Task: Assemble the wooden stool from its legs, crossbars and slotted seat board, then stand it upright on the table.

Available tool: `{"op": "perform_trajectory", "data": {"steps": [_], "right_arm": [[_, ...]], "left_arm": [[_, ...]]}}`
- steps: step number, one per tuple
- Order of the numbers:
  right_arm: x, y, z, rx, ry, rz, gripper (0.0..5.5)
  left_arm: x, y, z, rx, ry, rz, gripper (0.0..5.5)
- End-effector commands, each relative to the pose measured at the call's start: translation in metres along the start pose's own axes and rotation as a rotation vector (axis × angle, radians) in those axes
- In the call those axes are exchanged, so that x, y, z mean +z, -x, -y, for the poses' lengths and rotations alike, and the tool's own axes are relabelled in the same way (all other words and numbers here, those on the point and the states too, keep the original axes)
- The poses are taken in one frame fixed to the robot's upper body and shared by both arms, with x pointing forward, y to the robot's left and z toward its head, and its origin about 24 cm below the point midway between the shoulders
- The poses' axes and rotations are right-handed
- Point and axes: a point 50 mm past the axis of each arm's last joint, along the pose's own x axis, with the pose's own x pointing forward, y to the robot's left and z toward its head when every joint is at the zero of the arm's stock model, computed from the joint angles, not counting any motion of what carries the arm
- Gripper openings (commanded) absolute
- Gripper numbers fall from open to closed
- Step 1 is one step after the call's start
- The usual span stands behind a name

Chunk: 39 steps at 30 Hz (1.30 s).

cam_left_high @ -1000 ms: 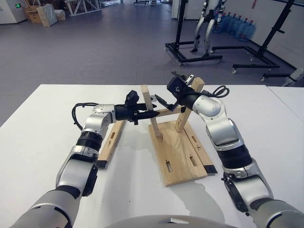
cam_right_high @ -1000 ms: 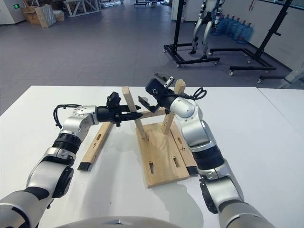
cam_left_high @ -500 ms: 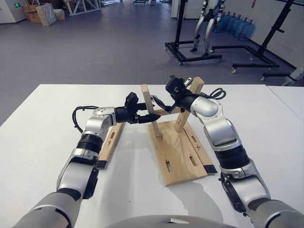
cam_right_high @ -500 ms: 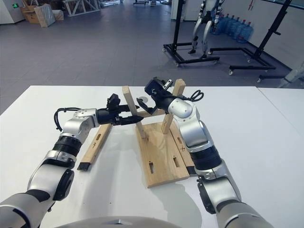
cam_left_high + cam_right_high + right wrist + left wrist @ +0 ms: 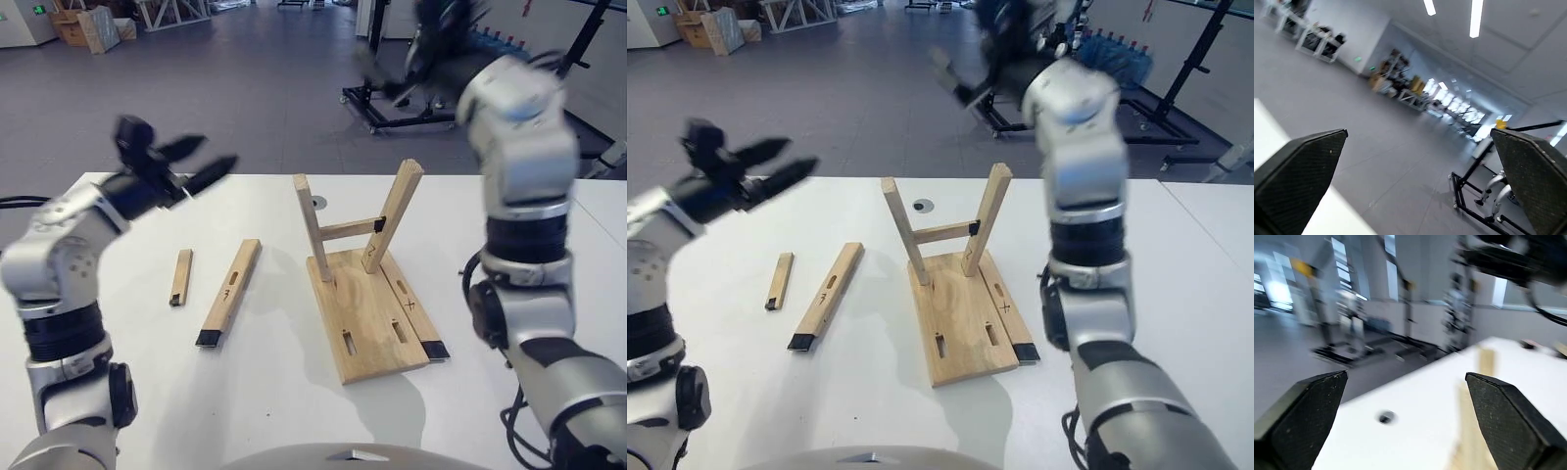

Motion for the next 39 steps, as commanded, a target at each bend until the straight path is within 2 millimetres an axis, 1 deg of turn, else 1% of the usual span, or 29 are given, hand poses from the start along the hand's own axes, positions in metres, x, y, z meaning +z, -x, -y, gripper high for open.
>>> {"op": "perform_trajectory", "data": {"steps": [1, 2, 3, 4, 6, 8, 9, 10, 11, 13, 14, 15, 17, 19, 22, 28, 33, 35, 39], "right_arm": [[-0.032, 0.045, 0.077, -0.285, -0.156, -0.136, 5.4], [-0.045, 0.06, 0.09, -0.335, -0.216, -0.176, 5.4], [-0.057, 0.072, 0.097, -0.364, -0.26, -0.212, 5.4], [-0.073, 0.083, 0.096, -0.379, -0.285, -0.258, 5.19], [-0.096, 0.098, 0.086, -0.383, -0.316, -0.319, 4.94], [-0.113, 0.103, 0.071, -0.373, -0.354, -0.348, 4.62], [-0.118, 0.104, 0.065, -0.363, -0.37, -0.357, 4.42], [-0.123, 0.104, 0.058, -0.348, -0.371, -0.367, 4.33], [-0.126, 0.105, 0.053, -0.342, -0.371, -0.374, 4.33], [-0.133, 0.109, 0.047, -0.338, -0.375, -0.395, 4.33], [-0.138, 0.113, 0.044, -0.337, -0.374, -0.409, 4.33], [-0.145, 0.119, 0.04, -0.343, -0.378, -0.435, 4.11], [-0.156, 0.13, 0.032, -0.349, -0.39, -0.479, 4.11], [-0.16, 0.137, 0.029, -0.365, -0.398, -0.494, 4.11], [-0.164, 0.139, 0.026, -0.382, -0.404, -0.502, 4.11], [-0.164, 0.126, 0.016, -0.356, -0.433, -0.484, 4.11], [-0.163, 0.122, 0.011, -0.344, -0.443, -0.479, 4.11], [-0.164, 0.121, 0.011, -0.346, -0.443, -0.479, 4.11], [-0.164, 0.118, 0.01, -0.343, -0.445, -0.475, 4.11]], "left_arm": [[0.015, 0.025, -0.026, 0.538, 0.18, 0.125, 4.39], [0.006, 0.036, -0.028, 0.637, 0.207, 0.112, 4.39], [-0.002, 0.043, -0.028, 0.703, 0.213, 0.1, 4.39], [-0.011, 0.05, -0.027, 0.756, 0.227, 0.08, 4.2], [-0.026, 0.056, -0.026, 0.814, 0.25, 0.038, 3.99], [-0.033, 0.055, -0.024, 0.805, 0.253, 0.016, 3.71], [-0.035, 0.053, -0.023, 0.788, 0.234, 0.002, 3.53], [-0.037, 0.051, -0.02, 0.753, 0.228, -0.015, 3.32], [-0.039, 0.049, -0.017, 0.726, 0.209, -0.037, 3.32], [-0.048, 0.051, -0.014, 0.731, 0.178, -0.105, 3.32], [-0.056, 0.053, -0.012, 0.735, 0.184, -0.145, 3.32], [-0.068, 0.057, -0.009, 0.752, 0.195, -0.194, 3.28], [-0.091, 0.063, 0.003, 0.785, 0.232, -0.31, 3.28], [-0.111, 0.069, 0.015, 0.791, 0.235, -0.427, 3.28], [-0.139, 0.076, 0.021, 0.814, 0.257, -0.552, 3.28], [-0.181, 0.084, 0.01, 0.849, 0.176, -0.699, 3.28], [-0.217, 0.091, 0.005, 0.843, 0.147, -0.786, 3.28], [-0.228, 0.091, 0.011, 0.799, 0.165, -0.808, 3.28], [-0.234, 0.088, 0.018, 0.744, 0.16, -0.814, 3.28]]}}
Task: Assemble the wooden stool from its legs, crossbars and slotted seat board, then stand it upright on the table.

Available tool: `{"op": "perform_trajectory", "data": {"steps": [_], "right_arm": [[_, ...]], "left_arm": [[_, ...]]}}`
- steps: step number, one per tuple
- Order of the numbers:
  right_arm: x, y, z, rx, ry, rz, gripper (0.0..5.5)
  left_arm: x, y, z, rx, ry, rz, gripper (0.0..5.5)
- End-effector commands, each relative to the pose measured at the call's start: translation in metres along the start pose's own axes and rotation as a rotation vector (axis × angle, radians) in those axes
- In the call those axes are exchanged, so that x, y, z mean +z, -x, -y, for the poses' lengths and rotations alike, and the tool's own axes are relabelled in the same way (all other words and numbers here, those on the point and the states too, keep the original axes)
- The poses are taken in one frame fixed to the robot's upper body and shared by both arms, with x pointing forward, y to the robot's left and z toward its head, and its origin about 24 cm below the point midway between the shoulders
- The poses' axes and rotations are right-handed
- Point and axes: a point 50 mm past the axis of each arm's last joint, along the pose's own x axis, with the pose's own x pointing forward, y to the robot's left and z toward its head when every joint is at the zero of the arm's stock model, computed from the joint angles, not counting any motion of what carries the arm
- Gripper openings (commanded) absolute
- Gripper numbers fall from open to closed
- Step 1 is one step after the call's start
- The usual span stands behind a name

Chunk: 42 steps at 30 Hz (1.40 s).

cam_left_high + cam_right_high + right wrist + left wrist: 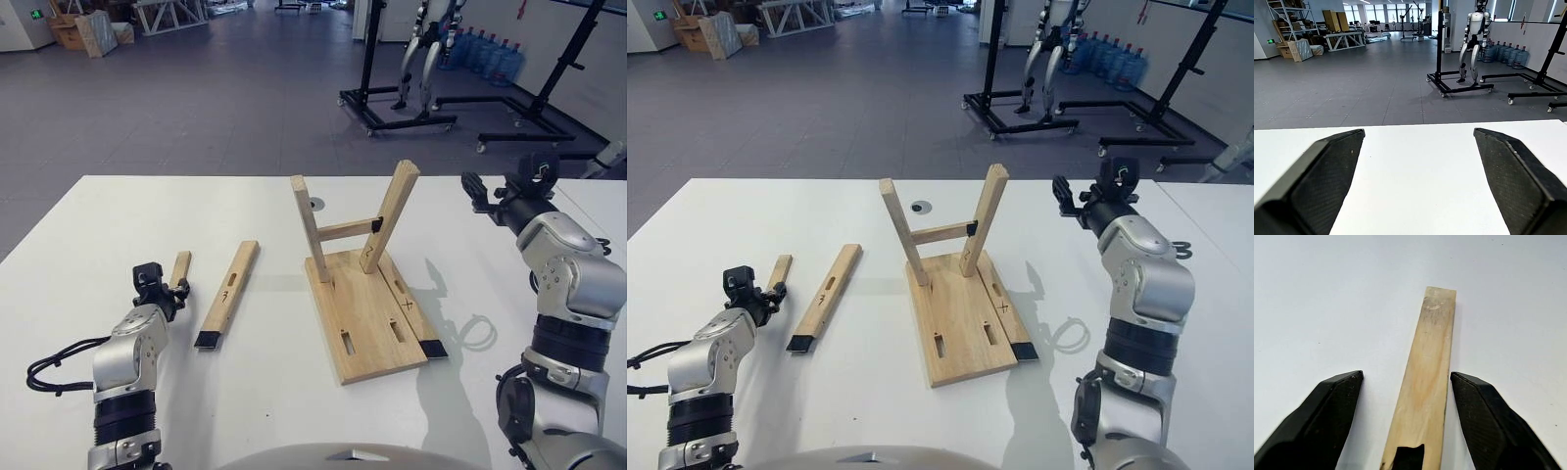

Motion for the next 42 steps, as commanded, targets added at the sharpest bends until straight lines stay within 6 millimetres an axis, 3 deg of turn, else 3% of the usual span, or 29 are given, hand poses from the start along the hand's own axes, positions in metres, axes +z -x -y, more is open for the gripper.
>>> {"op": "perform_trajectory", "data": {"steps": [1, 13, 18, 23, 26, 28, 31, 33, 35, 38, 42], "right_arm": [[0.006, -0.004, -0.004, 0.012, -0.004, 0.024, 4.07], [0.005, -0.007, -0.006, 0.008, -0.007, 0.019, 4.07], [0.005, -0.008, -0.004, 0.002, -0.014, 0.017, 4.07], [0.015, -0.013, 0.002, -0.009, -0.033, 0.043, 4.07], [0.042, -0.022, 0.016, -0.028, -0.081, 0.11, 4.07], [0.065, -0.027, 0.017, 0.016, -0.154, 0.163, 4.07], [0.113, -0.029, -0.007, 0.22, -0.332, 0.259, 4.07], [0.15, -0.022, -0.043, 0.427, -0.389, 0.31, 4.07], [0.174, -0.014, -0.091, 0.652, -0.467, 0.302, 4.07], [0.174, -0.003, -0.145, 0.881, -0.6, 0.212, 4.07], [0.14, 0.003, -0.171, 0.926, -0.721, 0.087, 4.07]], "left_arm": [[-0.026, -0.002, 0.008, -0.056, -0.013, -0.108, 3.1], [-0.046, 0.001, -0.002, 0.005, -0.05, -0.213, 1.35], [-0.027, -0.001, -0.001, 0.015, -0.066, -0.129, 1.28], [0.055, 0.001, 0.002, -0.032, -0.077, 0.19, 1.28], [0.161, 0.032, 0.02, -0.165, -0.153, 0.616, 1.28], [0.206, 0.062, 0.04, -0.349, -0.132, 0.803, 1.28], [0.245, 0.105, 0.072, -0.624, -0.197, 0.984, 1.28], [0.256, 0.123, 0.094, -0.725, -0.268, 1.051, 1.28], [0.253, 0.126, 0.117, -0.772, -0.354, 1.062, 1.28], [0.243, 0.121, 0.134, -0.799, -0.418, 1.058, 1.28], [0.229, 0.125, 0.139, -0.86, -0.378, 1.023, 1.28]]}}
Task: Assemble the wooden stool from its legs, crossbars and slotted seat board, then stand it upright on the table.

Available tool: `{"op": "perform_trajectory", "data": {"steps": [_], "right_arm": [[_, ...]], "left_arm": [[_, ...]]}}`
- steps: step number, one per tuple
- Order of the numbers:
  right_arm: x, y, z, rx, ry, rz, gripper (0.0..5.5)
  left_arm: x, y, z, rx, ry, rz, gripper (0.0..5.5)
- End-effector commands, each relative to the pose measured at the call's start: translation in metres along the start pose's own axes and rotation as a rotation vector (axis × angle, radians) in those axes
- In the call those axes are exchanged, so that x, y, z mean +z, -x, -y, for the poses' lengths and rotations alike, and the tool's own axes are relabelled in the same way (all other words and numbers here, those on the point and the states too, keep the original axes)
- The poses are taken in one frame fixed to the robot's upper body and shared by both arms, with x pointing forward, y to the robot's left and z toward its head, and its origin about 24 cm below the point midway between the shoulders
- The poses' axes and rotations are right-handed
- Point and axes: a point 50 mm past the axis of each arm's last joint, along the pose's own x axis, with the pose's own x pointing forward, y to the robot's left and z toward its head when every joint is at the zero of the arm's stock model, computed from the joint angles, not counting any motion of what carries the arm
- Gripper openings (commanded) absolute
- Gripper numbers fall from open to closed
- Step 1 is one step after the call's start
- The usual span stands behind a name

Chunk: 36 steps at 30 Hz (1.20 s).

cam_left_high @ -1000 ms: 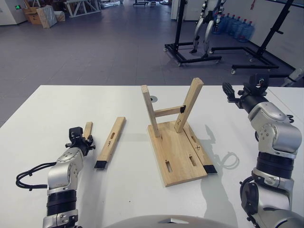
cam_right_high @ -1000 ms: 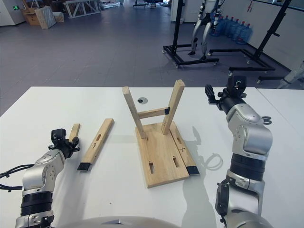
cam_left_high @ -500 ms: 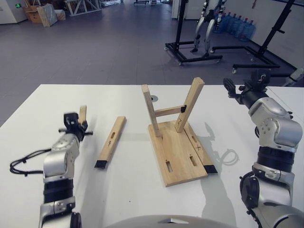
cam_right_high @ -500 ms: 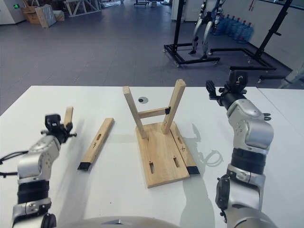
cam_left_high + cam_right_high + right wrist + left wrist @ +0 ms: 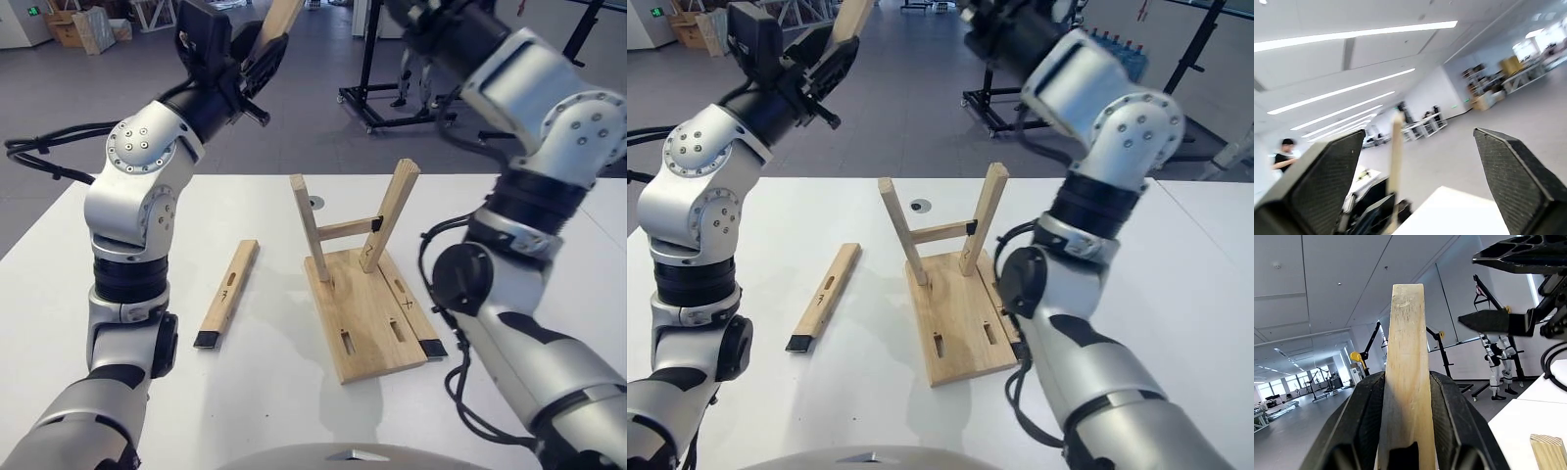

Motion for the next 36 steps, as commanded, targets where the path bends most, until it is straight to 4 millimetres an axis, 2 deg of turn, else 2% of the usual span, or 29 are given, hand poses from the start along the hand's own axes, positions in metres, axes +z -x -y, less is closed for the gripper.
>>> {"op": "perform_trajectory", "data": {"steps": [1, 4, 11, 19, 22, 27, 36], "right_arm": [[-0.03, 0.011, 0.005, -0.035, -0.119, -0.023, 4.07], [-0.036, 0.016, 0.004, -0.054, -0.171, -0.005, 4.07], [-0.046, 0.01, -0.005, -0.003, -0.316, 0.008, 4.07], [-0.058, 0.005, -0.011, -0.005, -0.35, -0.009, 4.07], [-0.06, 0.006, -0.008, -0.03, -0.345, -0.005, 3.6], [-0.061, 0.008, -0.006, -0.046, -0.332, -0.006, 2.42], [-0.074, 0.011, -0.005, -0.059, -0.332, -0.06, 0.73]], "left_arm": [[-0.005, 0.01, 0.012, -0.021, 0.066, -0.017, 1.28], [-0.004, 0.017, 0.018, -0.035, 0.101, -0.028, 1.28], [-0.008, 0.027, 0.038, -0.069, 0.186, -0.072, 1.28], [-0.011, 0.036, 0.056, -0.085, 0.252, -0.105, 1.28], [-0.013, 0.039, 0.058, -0.086, 0.254, -0.119, 1.28], [-0.017, 0.043, 0.06, -0.092, 0.243, -0.146, 1.28], [-0.017, 0.04, 0.063, -0.101, 0.225, -0.147, 1.28]]}}
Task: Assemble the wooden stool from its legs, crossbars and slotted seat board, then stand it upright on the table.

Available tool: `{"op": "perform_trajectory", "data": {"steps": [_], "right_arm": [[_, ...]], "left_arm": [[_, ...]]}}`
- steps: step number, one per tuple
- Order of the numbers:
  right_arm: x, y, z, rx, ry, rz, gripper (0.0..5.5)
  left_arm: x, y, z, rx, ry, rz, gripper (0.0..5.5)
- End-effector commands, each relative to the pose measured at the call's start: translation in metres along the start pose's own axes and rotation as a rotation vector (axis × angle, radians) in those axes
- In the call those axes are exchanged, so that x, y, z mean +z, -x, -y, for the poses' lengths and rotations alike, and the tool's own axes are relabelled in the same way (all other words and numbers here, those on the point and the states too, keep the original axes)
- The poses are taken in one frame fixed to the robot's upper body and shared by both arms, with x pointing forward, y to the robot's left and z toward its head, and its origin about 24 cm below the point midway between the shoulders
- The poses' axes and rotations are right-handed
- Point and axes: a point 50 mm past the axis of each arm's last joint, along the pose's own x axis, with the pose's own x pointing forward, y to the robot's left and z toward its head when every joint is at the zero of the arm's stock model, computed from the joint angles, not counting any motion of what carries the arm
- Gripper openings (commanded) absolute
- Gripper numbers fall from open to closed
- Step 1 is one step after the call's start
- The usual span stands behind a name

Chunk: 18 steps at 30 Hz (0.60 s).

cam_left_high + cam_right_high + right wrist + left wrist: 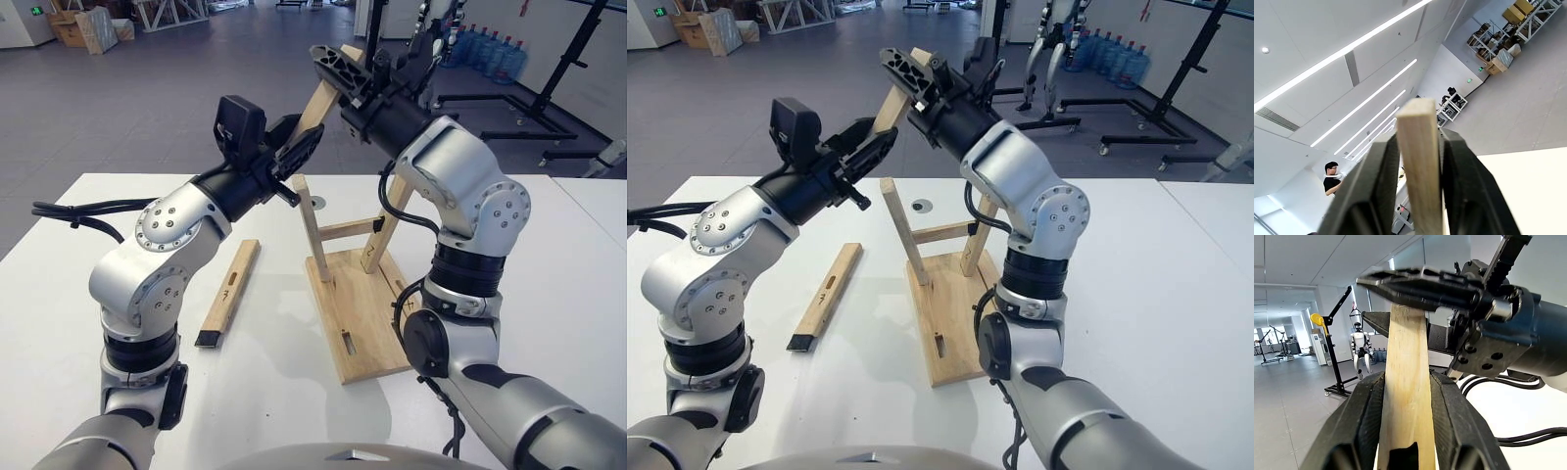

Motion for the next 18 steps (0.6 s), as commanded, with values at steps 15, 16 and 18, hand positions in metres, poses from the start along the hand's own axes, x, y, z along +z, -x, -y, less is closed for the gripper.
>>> {"op": "perform_trajectory", "data": {"steps": [15, 16, 18], "right_arm": [[-0.002, 0.007, 0.01, -0.059, 0.087, -0.008, 0.4], [-0.001, 0.008, 0.012, -0.064, 0.094, -0.006, 0.4], [0.002, 0.008, 0.014, -0.072, 0.107, 0.001, 0.4]], "left_arm": [[-0.009, 0.009, -0.001, -0.011, 0.074, -0.054, 2.47], [-0.007, 0.011, -0.004, -0.002, 0.069, -0.058, 2.59], [-0.003, 0.016, -0.012, 0.024, 0.049, -0.064, 2.86]]}}
